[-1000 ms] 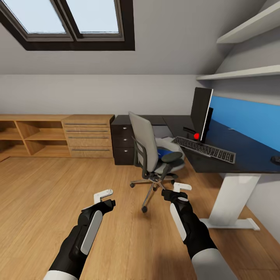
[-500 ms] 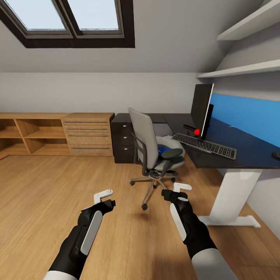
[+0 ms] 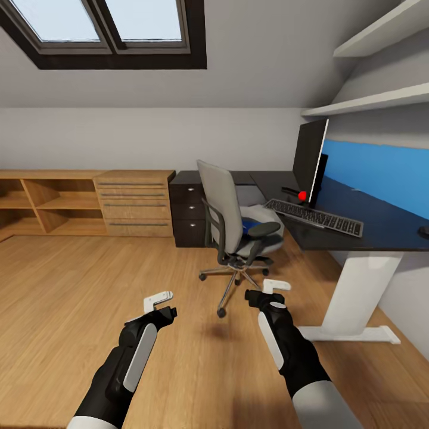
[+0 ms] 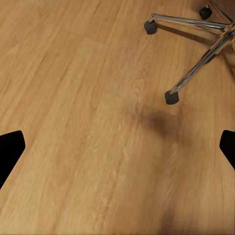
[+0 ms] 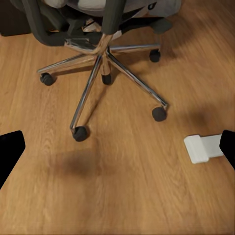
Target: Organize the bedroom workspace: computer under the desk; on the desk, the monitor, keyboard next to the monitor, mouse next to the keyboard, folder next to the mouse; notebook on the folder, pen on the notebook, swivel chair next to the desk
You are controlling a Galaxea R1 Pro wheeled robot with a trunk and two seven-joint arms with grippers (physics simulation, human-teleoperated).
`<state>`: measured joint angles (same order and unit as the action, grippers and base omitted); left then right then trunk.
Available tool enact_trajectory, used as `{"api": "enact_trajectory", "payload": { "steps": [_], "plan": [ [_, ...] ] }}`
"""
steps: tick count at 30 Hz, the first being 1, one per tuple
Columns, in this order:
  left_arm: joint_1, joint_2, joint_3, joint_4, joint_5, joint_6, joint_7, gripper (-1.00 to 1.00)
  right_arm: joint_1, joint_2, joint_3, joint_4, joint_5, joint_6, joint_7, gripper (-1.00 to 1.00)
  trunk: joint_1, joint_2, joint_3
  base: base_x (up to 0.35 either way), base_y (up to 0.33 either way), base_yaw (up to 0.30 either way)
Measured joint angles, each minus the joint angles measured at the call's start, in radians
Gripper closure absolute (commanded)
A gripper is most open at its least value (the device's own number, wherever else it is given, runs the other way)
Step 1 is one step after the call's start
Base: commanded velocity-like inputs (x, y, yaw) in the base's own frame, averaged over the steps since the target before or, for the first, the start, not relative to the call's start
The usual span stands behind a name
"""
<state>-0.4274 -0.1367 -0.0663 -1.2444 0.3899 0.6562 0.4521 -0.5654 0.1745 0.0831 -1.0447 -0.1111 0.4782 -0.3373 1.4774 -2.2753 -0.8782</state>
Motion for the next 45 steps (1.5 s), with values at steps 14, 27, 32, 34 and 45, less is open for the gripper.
{"api": "enact_trajectory", "payload": {
  "steps": [14, 27, 32, 34, 45],
  "plan": [
    [0.000, -0.002, 0.000, 0.000, 0.000, 0.000, 0.000, -1.00, 0.000, 0.000, 0.012, 0.000, 0.000, -0.001, -0.001, -1.00, 0.054, -0.098, -0.057, 0.000, 0.000, 0.000],
    [0.014, 0.000, -0.002, 0.000, -0.001, -0.004, -0.004, -1.00, 0.000, 0.000, 0.012, 0.017, 0.007, -0.042, 0.004, -1.00, 0.065, -0.119, -0.068, 0.002, 0.000, 0.000],
    [0.015, 0.000, -0.002, 0.000, -0.001, -0.006, -0.005, -1.00, 0.000, 0.000, 0.011, 0.095, 0.013, -0.117, 0.003, -1.00, 0.065, -0.119, -0.068, 0.149, -0.046, 0.000],
    [0.015, 0.000, -0.002, 0.000, -0.002, -0.006, -0.008, -1.00, -0.001, 0.000, 0.011, 0.130, 0.015, -0.163, 0.003, -1.00, 0.065, -0.119, -0.068, 0.263, -0.098, 0.000],
    [0.057, 0.000, -0.054, -0.056, -0.005, -0.011, -0.008, -1.00, -0.003, -0.007, 0.008, 0.270, 0.106, -0.412, 0.001, -1.00, 0.065, -0.119, -0.068, 0.152, -0.063, 0.000]
  ]
}}
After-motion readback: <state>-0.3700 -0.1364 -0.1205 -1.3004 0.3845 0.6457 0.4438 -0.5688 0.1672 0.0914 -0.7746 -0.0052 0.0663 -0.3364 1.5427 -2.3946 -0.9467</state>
